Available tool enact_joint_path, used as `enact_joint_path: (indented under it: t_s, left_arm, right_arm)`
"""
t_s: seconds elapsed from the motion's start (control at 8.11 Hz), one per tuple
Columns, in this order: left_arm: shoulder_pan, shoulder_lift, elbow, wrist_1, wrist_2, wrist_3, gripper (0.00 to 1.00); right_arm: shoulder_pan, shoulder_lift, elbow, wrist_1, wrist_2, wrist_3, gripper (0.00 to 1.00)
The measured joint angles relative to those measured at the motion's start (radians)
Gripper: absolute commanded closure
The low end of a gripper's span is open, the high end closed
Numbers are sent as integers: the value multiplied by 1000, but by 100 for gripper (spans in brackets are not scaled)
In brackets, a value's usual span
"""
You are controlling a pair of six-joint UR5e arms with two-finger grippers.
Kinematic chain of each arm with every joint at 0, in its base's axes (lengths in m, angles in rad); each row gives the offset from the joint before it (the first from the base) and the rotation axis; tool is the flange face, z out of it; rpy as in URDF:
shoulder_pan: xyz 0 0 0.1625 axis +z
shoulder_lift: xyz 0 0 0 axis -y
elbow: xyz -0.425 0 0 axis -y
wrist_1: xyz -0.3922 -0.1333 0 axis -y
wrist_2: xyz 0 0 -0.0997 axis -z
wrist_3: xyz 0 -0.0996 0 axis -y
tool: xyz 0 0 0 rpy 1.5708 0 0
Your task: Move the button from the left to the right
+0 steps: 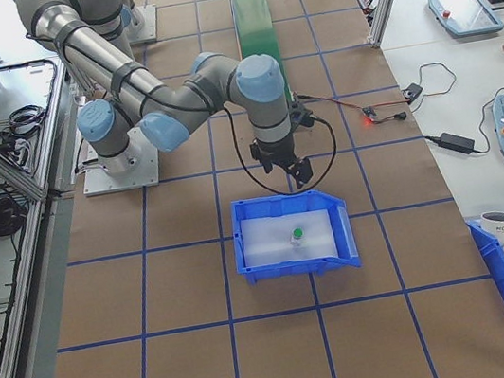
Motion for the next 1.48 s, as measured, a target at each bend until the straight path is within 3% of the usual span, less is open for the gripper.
enact_joint_path:
  t_s: [0.74, 1.11, 1.48]
  left_arm:
    - [-3, -4, 0, 15, -1, 17, 0]
    - [-4, -3, 0, 17, -3, 71, 0]
    - [-3, 3, 0, 16, -1, 79, 0]
  right_arm:
    - [322, -192, -17, 218, 9, 785, 0]
    - [539, -219, -37, 311, -8, 1158, 0]
    - [747, -201, -34, 340, -27, 1461, 0]
